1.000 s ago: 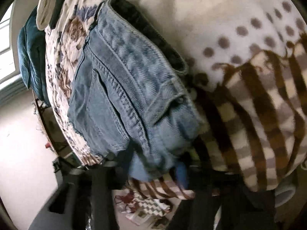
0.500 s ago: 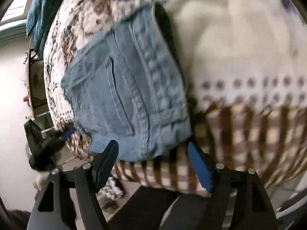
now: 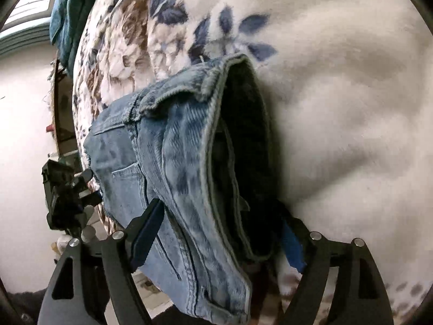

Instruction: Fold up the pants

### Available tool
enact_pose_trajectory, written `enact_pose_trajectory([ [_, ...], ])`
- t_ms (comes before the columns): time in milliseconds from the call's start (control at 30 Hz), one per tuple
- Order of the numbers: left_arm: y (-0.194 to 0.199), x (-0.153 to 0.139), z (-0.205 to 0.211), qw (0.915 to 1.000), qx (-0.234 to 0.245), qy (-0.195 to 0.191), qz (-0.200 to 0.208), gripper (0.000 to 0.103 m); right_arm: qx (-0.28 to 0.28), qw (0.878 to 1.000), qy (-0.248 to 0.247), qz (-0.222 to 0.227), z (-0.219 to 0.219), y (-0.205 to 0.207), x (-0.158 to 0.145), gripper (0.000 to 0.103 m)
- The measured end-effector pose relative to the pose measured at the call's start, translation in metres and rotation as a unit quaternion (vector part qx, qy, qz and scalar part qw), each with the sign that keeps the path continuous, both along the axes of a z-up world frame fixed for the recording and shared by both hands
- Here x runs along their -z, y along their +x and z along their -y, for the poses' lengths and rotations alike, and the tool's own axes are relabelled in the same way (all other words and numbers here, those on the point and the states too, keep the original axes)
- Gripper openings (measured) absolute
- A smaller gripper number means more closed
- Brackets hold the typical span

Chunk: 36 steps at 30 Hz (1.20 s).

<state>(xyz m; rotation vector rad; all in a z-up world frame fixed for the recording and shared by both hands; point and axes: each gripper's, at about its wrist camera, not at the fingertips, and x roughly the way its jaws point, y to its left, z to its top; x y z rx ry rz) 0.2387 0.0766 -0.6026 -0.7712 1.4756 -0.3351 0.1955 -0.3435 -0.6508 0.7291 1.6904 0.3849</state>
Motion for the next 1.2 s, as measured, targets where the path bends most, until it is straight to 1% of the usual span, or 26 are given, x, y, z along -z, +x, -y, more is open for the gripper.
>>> enact_pose_trajectory([
  [100,0.007,0.015,0.008,0.9998,0.016,0.013,-0.008,0.091,0.001,1.000,0.004,0.008,0.004,-0.002,-0.003,0.083],
  [133,0.008,0.021,0.007,0.9997,0.014,0.012,-0.015,0.091,0.006,1.000,0.003,0.012,0.005,-0.002,-0.005,0.083],
  [167,0.009,0.022,0.008,0.9998,0.015,0.006,-0.010,0.091,0.008,1.000,0.000,0.014,0.010,-0.006,-0.007,0.083],
  [267,0.013,0.013,0.016,0.9996,0.027,0.000,-0.007,0.091,0.010,1.000,-0.008,0.021,0.013,-0.002,-0.007,0.083],
  [300,0.013,0.005,0.023,0.9993,0.035,-0.010,0.003,0.091,0.011,1.000,-0.010,0.022,0.012,0.001,-0.005,0.083],
  [333,0.013,-0.006,0.031,0.9984,0.053,-0.002,0.019,0.092,0.011,1.000,-0.007,0.021,0.010,0.003,-0.003,0.083],
  [367,0.012,-0.014,0.040,0.9965,0.075,0.015,0.033,0.092,0.010,1.000,-0.002,0.021,0.008,0.006,-0.001,0.083],
  [400,0.011,-0.015,0.044,0.9952,0.087,0.025,0.038,0.092,0.011,1.000,0.005,0.023,0.004,0.008,0.000,0.083],
  [433,0.010,-0.017,0.046,0.9952,0.086,0.027,0.038,0.092,0.010,1.000,0.010,0.025,-0.004,0.011,0.001,0.083],
  [467,0.009,-0.019,0.045,0.9958,0.080,0.018,0.040,0.092,0.006,0.999,0.020,0.028,-0.009,0.013,-0.001,0.083],
  [533,0.007,-0.026,0.040,0.9958,0.075,0.006,0.051,0.092,-0.011,0.996,0.076,0.036,-0.021,0.015,-0.008,0.083],
  [567,0.006,-0.028,0.037,0.9959,0.072,0.001,0.055,0.092,-0.026,0.996,0.080,0.042,-0.025,0.016,-0.012,0.083],
  [600,0.004,-0.032,0.035,0.9956,0.070,-0.006,0.063,0.092,-0.044,0.995,0.074,0.046,-0.029,0.017,-0.013,0.083],
  [633,0.003,-0.034,0.034,0.9952,0.071,-0.010,0.067,0.091,-0.052,0.995,0.071,0.042,-0.028,0.018,-0.010,0.083],
  [700,0.003,-0.040,0.037,0.9937,0.076,-0.036,0.075,0.091,-0.043,0.997,0.058,0.028,-0.024,0.021,0.001,0.080],
  [733,0.002,-0.043,0.043,0.9927,0.083,-0.038,0.079,0.091,-0.038,0.997,0.057,0.022,-0.023,0.022,0.007,0.079],
  [767,0.003,-0.044,0.051,0.9917,0.094,-0.033,0.082,0.091,-0.035,0.997,0.058,0.020,-0.022,0.022,0.011,0.079],
  [800,0.005,-0.040,0.058,0.9902,0.110,-0.016,0.084,0.091,-0.037,0.998,0.056,0.020,-0.024,0.024,0.015,0.079],
  [833,0.007,-0.034,0.061,0.9900,0.116,-0.001,0.081,0.091,-0.039,0.998,0.053,0.020,-0.025,0.025,0.016,0.079],
  [900,0.013,-0.012,0.063,0.9919,0.116,0.018,0.049,0.091,-0.041,0.998,0.049,0.021,-0.024,0.025,0.016,0.079],
  [933,0.015,-0.002,0.058,0.9935,0.106,0.020,0.037,0.089,-0.041,0.998,0.048,0.021,-0.024,0.025,0.016,0.079],
  [1033,0.017,0.011,0.047,0.9957,0.089,0.007,0.025,0.085,-0.040,0.998,0.048,0.023,-0.025,0.023,0.013,0.079],
  [1100,0.019,0.016,0.047,0.9969,0.076,0.001,0.019,0.085,-0.033,0.998,0.050,0.033,-0.036,0.025,0.012,0.079],
  [1133,0.021,0.016,0.051,0.9966,0.079,0.008,0.021,0.084,-0.038,0.997,0.046,0.043,-0.040,0.024,0.010,0.077],
  [1167,0.022,0.013,0.054,0.9960,0.084,0.016,0.028,0.080,-0.043,0.997,0.039,0.052,-0.045,0.023,0.006,0.069],
  [1200,0.023,0.008,0.059,0.9947,0.093,0.026,0.036,0.064,-0.047,0.997,0.029,0.061,-0.048,0.023,0.002,0.064],
])
